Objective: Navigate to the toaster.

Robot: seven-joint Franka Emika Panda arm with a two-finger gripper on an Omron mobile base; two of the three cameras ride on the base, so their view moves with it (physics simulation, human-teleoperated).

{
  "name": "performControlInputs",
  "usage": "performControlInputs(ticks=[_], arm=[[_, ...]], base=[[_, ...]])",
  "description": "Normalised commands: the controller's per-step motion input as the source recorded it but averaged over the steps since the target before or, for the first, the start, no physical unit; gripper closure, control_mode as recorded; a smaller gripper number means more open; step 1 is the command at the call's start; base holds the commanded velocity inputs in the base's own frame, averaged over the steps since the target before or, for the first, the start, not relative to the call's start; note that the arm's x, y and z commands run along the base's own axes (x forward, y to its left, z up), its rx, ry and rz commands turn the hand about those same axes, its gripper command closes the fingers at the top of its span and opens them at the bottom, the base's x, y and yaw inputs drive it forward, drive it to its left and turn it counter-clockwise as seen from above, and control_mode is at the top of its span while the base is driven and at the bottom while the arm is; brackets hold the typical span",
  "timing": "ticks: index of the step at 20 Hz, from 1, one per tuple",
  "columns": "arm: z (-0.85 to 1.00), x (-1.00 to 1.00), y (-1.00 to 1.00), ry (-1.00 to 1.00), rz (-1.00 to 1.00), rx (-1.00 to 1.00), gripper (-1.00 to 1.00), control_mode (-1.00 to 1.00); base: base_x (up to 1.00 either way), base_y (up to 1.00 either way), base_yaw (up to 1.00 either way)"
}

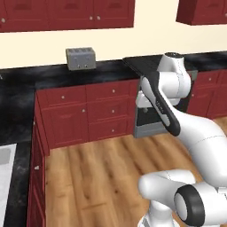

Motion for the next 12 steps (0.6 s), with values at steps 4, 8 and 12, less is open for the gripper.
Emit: performControlInputs(ticks=[4, 8, 12], arm=[[0.0, 0.0, 0.0, 0.0, 0.0, 0.0, -1.0, 1.0], [0.0, 0.0, 0.0, 0.0, 0.0, 0.0, -1.0, 1.0], [0.0, 0.0, 0.0, 0.0, 0.0, 0.0, -1.0, 1.0]], base=[[1.0, 0.09, 0.06], [1.0, 0.16, 0.04], [1.0, 0.33, 0.02]])
